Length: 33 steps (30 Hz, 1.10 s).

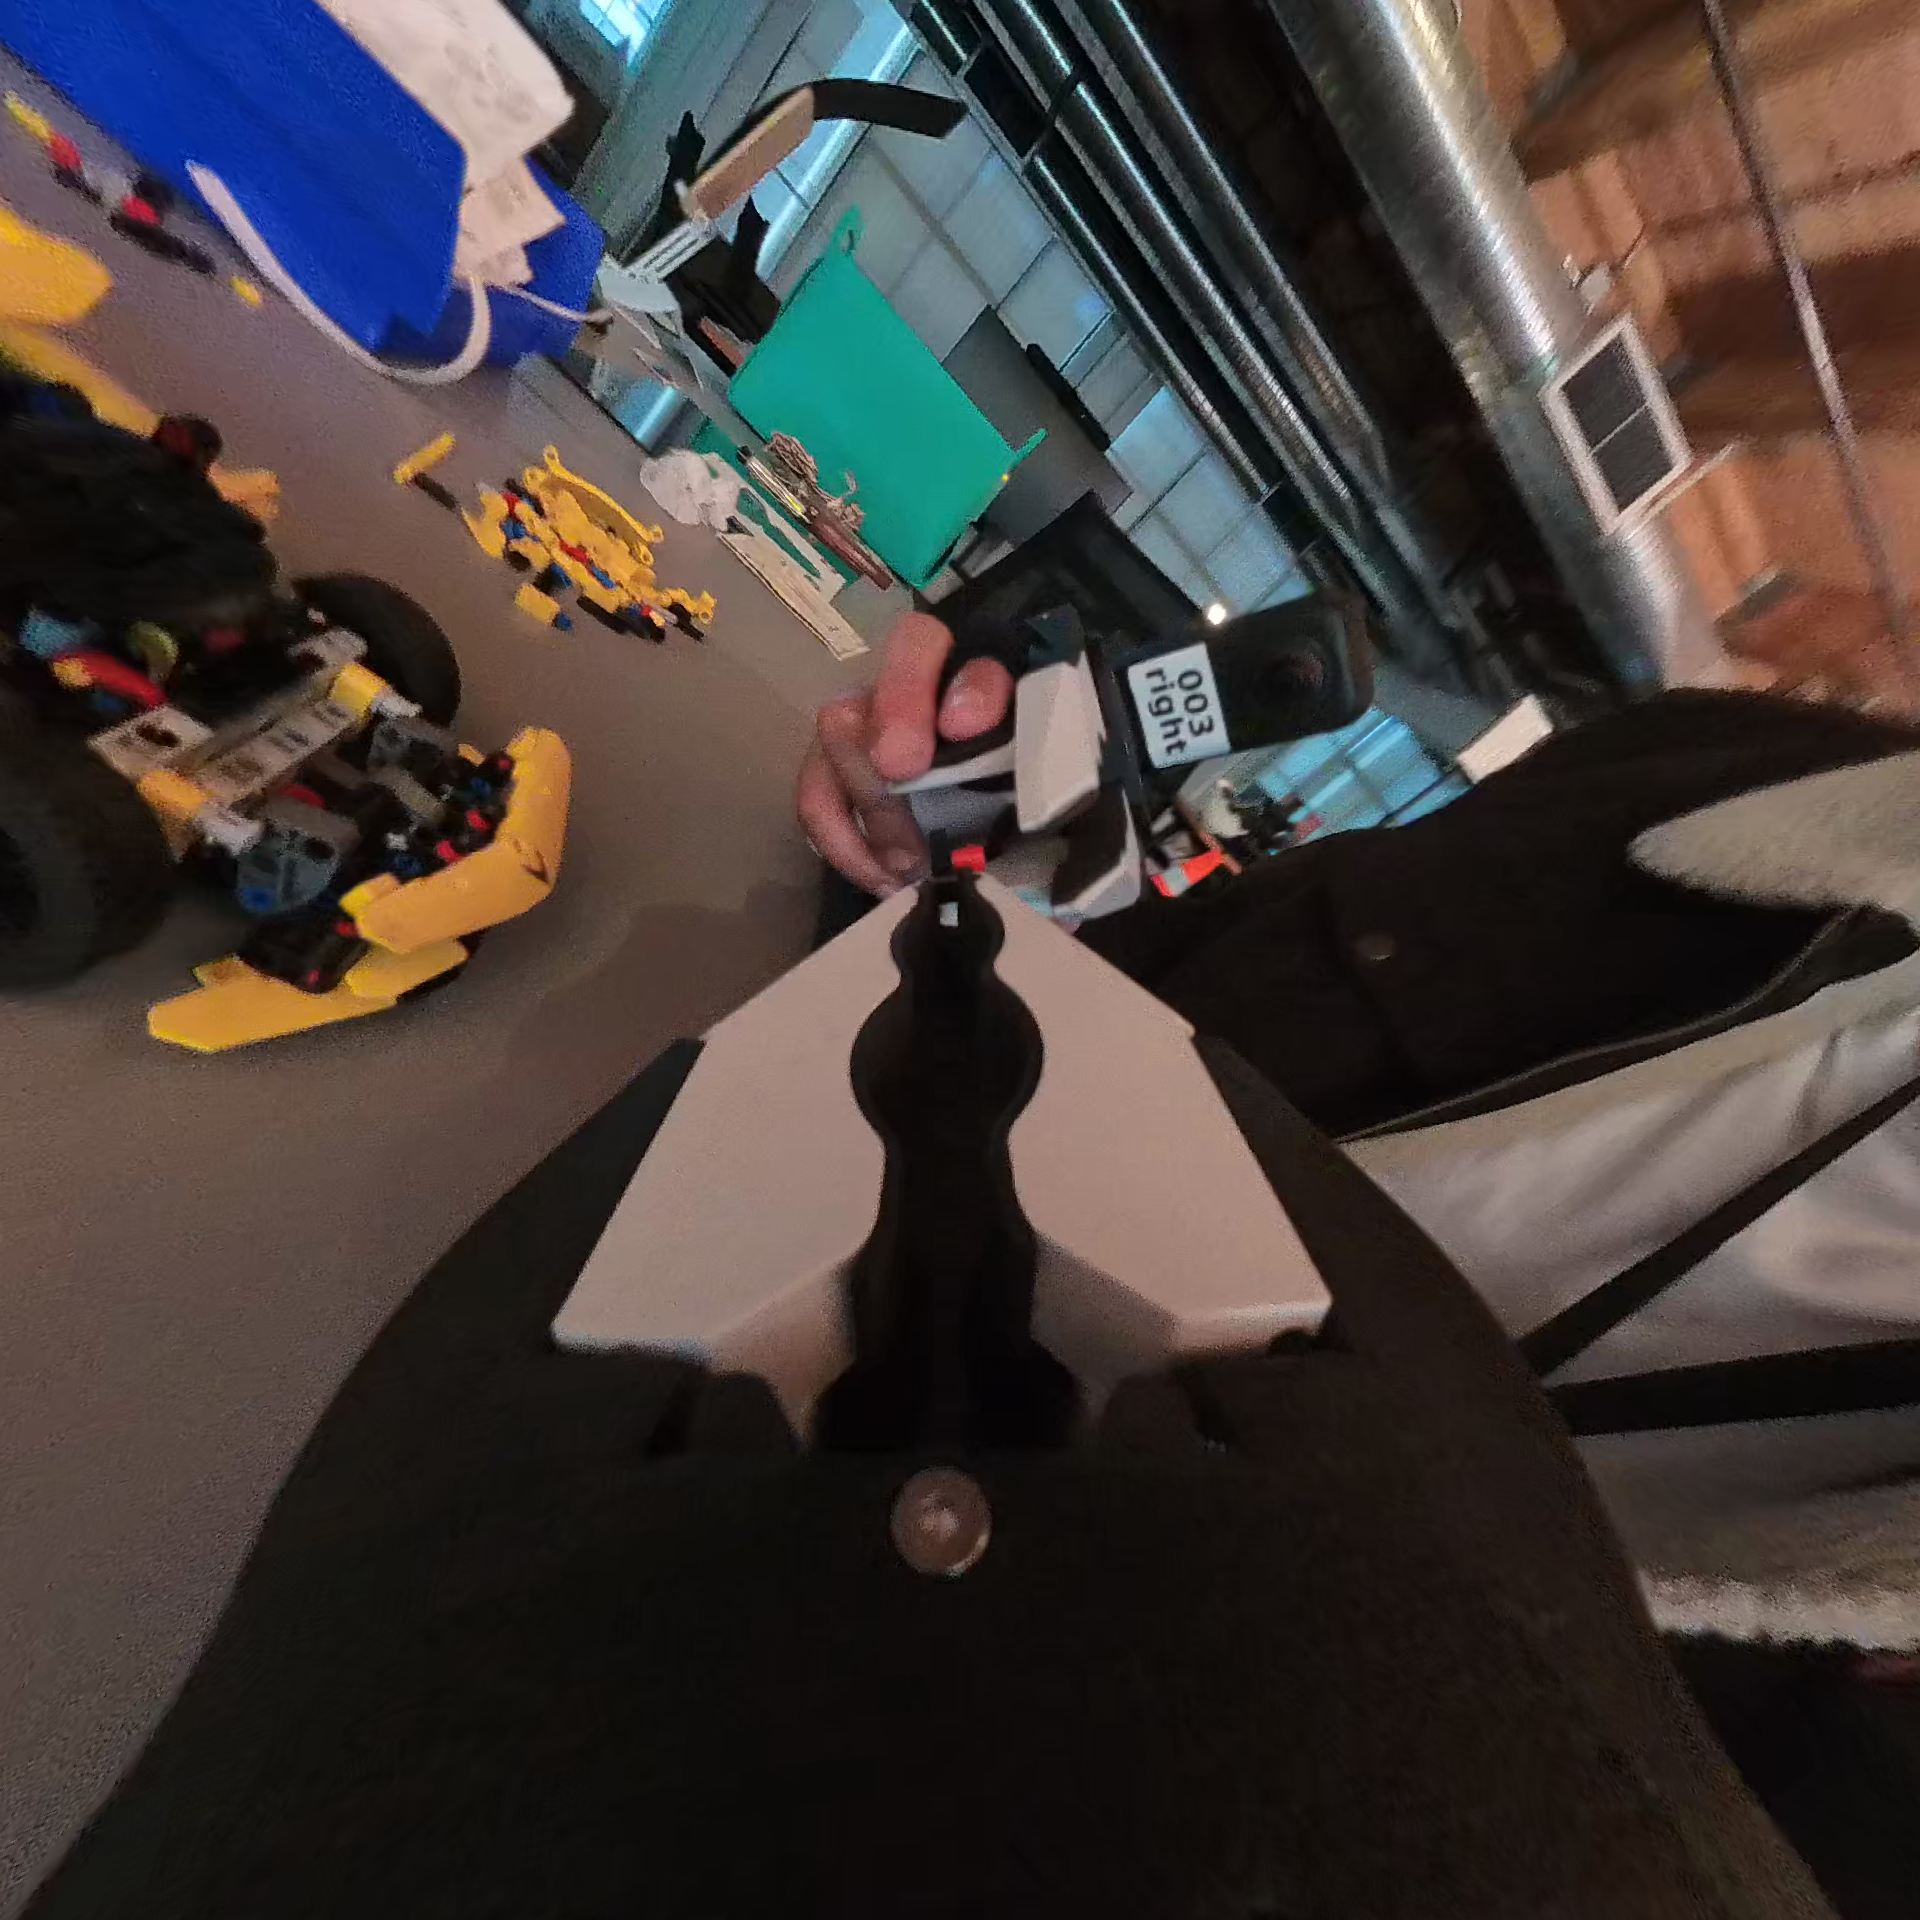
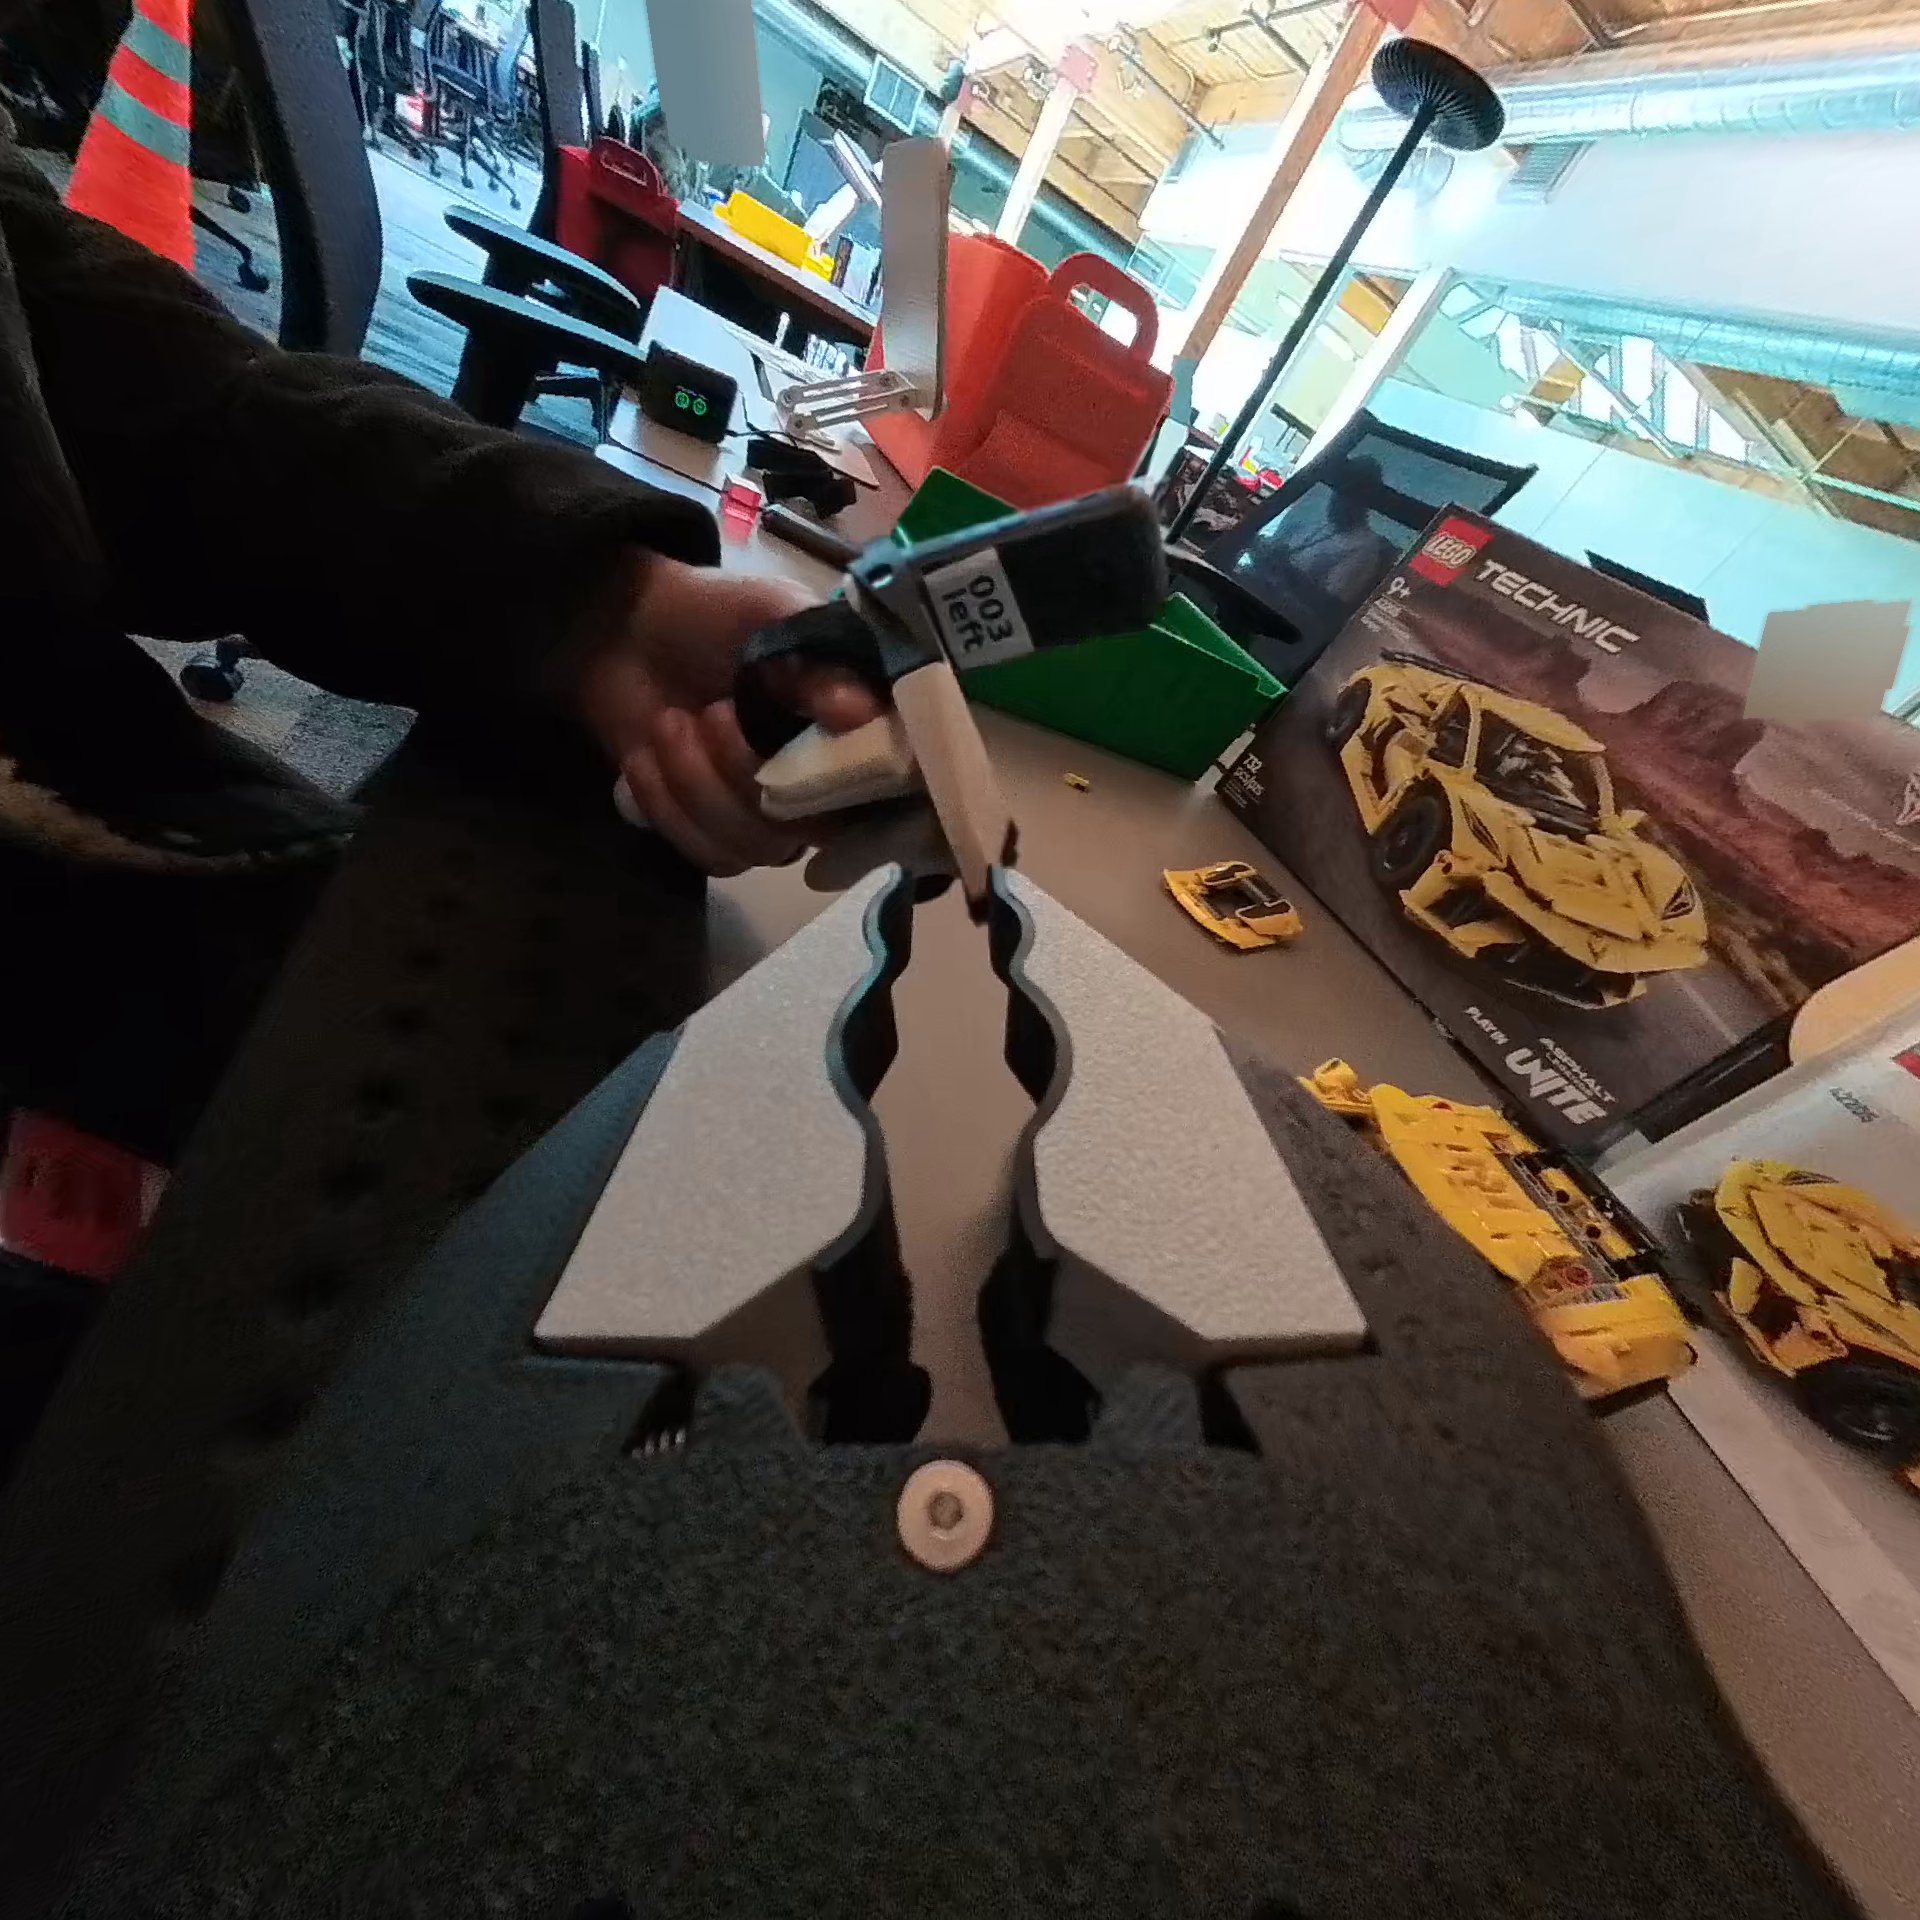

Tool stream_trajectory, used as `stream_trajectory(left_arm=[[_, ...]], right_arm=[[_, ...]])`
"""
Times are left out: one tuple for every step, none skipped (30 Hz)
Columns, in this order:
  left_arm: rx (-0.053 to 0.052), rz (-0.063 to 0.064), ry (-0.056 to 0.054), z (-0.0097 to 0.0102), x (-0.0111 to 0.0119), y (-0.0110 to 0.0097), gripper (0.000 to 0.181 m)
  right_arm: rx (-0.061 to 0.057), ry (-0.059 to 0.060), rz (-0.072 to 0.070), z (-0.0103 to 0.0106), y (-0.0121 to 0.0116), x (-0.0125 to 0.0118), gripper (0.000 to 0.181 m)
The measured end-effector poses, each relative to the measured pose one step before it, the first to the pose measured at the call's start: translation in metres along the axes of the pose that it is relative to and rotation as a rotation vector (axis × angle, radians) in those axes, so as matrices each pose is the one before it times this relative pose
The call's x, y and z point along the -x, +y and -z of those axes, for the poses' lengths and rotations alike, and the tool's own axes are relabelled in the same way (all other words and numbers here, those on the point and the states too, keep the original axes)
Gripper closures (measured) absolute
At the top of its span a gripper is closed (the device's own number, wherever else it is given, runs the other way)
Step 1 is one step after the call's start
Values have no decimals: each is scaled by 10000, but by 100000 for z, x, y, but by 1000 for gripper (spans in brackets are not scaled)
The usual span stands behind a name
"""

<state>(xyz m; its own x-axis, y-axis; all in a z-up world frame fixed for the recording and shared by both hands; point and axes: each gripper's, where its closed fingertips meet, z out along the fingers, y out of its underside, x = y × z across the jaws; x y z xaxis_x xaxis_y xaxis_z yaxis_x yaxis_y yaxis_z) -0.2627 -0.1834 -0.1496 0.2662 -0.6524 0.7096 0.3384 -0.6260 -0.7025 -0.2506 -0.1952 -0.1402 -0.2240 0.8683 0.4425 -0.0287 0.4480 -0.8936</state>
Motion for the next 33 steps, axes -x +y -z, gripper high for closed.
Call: stream_trajectory(left_arm=[[126,248,195,-57,-77,148,179],[159,29,42,-138,-34,255,179],[200,-128,-34,-204,-50,329,179],[243,-147,74,-244,-244,384,179],[207,-112,-5,-218,-84,316,179],[145,-49,-19,-141,0,224,179],[99,-20,83,-90,-141,135,179],[59,-19,37,-43,-67,96,179],[42,25,22,-21,-10,63,179],[27,40,61,0,-45,27,179],[3,20,65,6,-74,3,179],[5,19,49,7,-52,6,179],[-20,27,3,28,15,-38,179],[-62,54,-35,72,108,-86,179],[-30,70,17,65,48,-51,179],[20,19,49,-4,-50,24,179],[69,-26,17,-59,-43,93,179],[99,-13,28,-82,-47,144,179],[50,12,53,-43,-63,65,179],[16,10,18,-13,-15,20,179],[37,-8,28,-22,-43,62,179],[7,-1,83,8,-130,10,179],[-13,38,89,44,-97,-16,179],[43,37,40,1,-30,64,179],[48,2,27,-17,-34,77,179],[42,-15,51,-7,-88,59,179],[49,-29,16,-26,-56,82,179],[7,-19,-5,-12,3,13,179],[-26,6,28,38,-19,-47,179],[-71,-3,-82,70,130,-114,179],[-98,-4,-186,82,290,-152,179],[-93,-30,-204,72,297,-150,179],[-99,-98,-312,52,406,-155,179]], right_arm=[[173,64,44,-137,337,-43,168],[112,31,27,-92,233,-27,167],[-27,-65,-28,-12,-11,80,167],[-15,13,-31,4,-11,-57,167],[0,-100,10,9,53,140,168],[29,-83,-2,-28,86,152,169],[17,-47,21,-43,23,107,170],[-18,-87,17,-19,-27,177,172],[15,-62,25,-13,60,120,173],[-46,-76,-4,15,-56,126,175],[-24,-48,-20,15,-51,80,175],[-17,-30,3,12,-55,64,175],[29,-61,-3,9,40,131,173],[67,-75,-21,-32,116,144,170],[5,-9,-21,-35,7,16,169],[27,13,18,-38,55,-15,169],[96,0,72,-51,176,32,171],[-20,-8,72,17,-21,68,172],[-12,-20,26,38,-27,66,173],[10,-3,28,40,27,13,173],[-35,-71,13,20,-4,82,173],[-82,-27,22,50,-105,14,174],[15,27,30,14,-24,-36,174],[39,-23,56,-15,34,62,175],[-31,-17,-2,12,-18,51,175],[-53,-72,-78,41,-44,77,177],[1,-68,-5,24,25,60,177],[2,15,81,2,4,-16,177],[-33,36,45,-37,-48,-39,177],[126,91,7,-58,174,-194,177],[225,86,-36,-84,287,-247,177],[140,46,-194,-74,180,-213,178],[259,87,-222,-95,388,-318,178]])
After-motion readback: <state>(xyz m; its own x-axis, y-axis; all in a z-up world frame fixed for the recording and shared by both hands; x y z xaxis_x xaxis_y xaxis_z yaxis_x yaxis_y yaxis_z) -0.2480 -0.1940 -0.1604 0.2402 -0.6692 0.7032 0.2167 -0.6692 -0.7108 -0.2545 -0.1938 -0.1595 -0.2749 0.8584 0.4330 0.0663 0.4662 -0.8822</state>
